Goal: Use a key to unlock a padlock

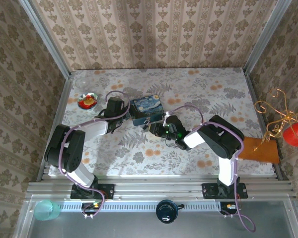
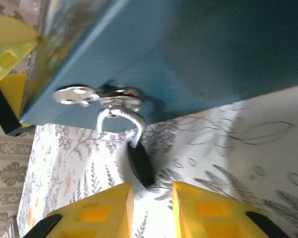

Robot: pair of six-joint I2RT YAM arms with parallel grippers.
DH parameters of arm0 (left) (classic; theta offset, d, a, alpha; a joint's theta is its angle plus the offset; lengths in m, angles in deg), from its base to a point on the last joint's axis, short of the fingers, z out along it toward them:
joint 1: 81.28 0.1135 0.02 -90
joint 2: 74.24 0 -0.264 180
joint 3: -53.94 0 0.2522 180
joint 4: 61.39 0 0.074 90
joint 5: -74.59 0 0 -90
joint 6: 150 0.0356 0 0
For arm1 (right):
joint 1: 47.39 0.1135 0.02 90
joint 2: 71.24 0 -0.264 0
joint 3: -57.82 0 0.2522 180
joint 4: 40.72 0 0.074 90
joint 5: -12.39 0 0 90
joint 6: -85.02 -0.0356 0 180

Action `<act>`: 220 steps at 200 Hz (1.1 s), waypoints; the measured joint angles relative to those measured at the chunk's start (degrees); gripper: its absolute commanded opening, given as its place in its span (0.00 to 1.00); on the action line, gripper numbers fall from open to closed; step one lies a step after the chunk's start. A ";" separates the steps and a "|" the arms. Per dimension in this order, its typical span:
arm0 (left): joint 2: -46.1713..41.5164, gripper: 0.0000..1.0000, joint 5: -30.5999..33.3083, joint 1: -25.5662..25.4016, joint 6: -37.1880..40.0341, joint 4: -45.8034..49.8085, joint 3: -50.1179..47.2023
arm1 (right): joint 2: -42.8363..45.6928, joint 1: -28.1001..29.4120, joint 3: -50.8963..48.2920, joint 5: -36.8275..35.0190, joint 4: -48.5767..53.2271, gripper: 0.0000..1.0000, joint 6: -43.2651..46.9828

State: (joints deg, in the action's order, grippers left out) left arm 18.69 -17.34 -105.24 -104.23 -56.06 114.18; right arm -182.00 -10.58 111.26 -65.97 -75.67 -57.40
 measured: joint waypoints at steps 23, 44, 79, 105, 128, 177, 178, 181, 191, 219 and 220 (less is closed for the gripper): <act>-0.02 0.69 0.04 0.04 -0.15 -0.02 0.00 | -0.87 -1.70 -1.16 0.74 -2.62 0.00 -1.84; -0.02 0.68 0.04 0.04 -0.22 -0.04 -0.02 | -1.84 -2.58 -1.20 1.05 -4.37 0.01 -2.82; -0.04 0.68 0.02 0.04 -0.22 -0.42 -0.24 | -2.12 -2.64 -1.18 1.66 -5.35 0.14 -3.28; -0.04 0.68 0.02 -0.07 -0.22 -0.44 -0.22 | -2.12 -2.12 -0.70 1.75 -4.79 0.24 -1.75; -0.04 0.68 0.04 -0.13 -0.31 -0.39 -0.15 | -2.14 -0.81 0.98 1.11 -3.17 0.29 0.72; 1.27 0.68 0.31 -0.79 -1.16 1.22 1.99 | -3.76 -0.11 5.09 0.68 0.09 0.33 3.87; 1.38 0.68 0.35 -0.81 -1.20 1.31 2.12 | -3.78 -0.11 5.22 0.59 0.22 0.33 3.96; 1.60 0.68 0.50 -0.85 -1.25 1.42 2.40 | -3.80 -0.11 5.46 0.48 0.63 0.33 4.11; 2.32 0.68 0.94 -0.94 -1.53 1.79 3.37 | -3.87 -0.11 6.38 0.15 1.86 0.35 4.42; 4.79 0.68 2.34 -1.14 -2.80 2.16 6.25 | -3.82 0.20 8.79 -1.64 6.19 0.38 5.03; 4.94 0.68 2.47 -1.14 -2.84 2.16 6.38 | -3.80 0.26 8.92 -1.81 6.45 0.38 5.11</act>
State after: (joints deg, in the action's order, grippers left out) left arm 23.63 -14.87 -106.38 -107.07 -53.89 120.56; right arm -185.81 -10.31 120.18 -67.79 -69.22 -52.29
